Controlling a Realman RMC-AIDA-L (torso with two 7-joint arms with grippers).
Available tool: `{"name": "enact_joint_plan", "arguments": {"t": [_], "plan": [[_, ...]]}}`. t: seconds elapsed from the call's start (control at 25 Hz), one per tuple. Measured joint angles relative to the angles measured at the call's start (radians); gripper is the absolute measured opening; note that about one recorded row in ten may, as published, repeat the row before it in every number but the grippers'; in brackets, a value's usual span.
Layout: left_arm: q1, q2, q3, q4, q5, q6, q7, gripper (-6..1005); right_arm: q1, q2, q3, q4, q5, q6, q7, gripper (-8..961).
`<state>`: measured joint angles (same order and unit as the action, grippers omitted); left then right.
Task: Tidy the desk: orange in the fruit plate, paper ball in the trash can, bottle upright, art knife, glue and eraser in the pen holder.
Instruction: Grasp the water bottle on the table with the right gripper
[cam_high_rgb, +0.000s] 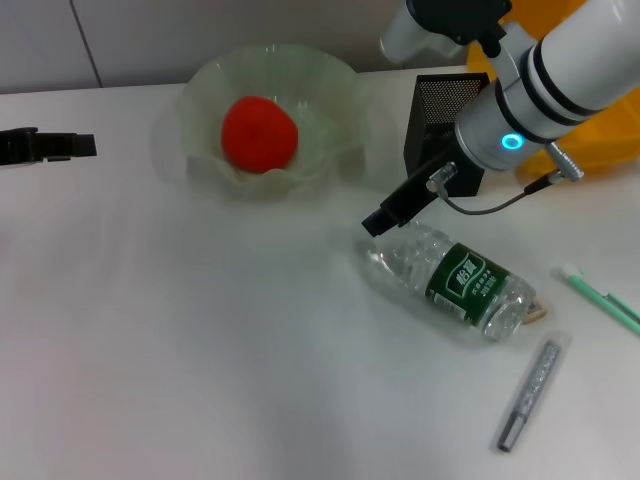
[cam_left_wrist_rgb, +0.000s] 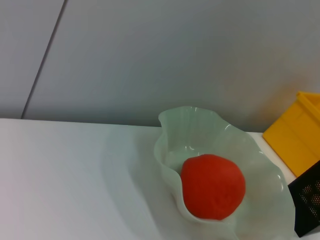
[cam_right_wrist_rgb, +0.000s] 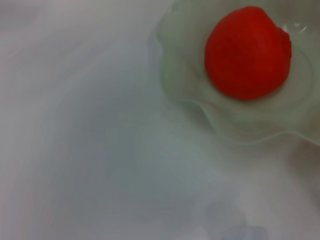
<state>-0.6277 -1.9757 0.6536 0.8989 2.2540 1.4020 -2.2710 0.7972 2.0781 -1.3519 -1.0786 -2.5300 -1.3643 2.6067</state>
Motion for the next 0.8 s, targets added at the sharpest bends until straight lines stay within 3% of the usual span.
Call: {"name": "enact_joint_plan", "arguments": {"t": [0.8], "plan": [[0.005, -0.007, 0.003, 0.000, -0.014, 0.000, 0.014, 452, 0.034, 0.000, 0.001, 0.105, -0.078, 0.065, -0.013, 393]]}}
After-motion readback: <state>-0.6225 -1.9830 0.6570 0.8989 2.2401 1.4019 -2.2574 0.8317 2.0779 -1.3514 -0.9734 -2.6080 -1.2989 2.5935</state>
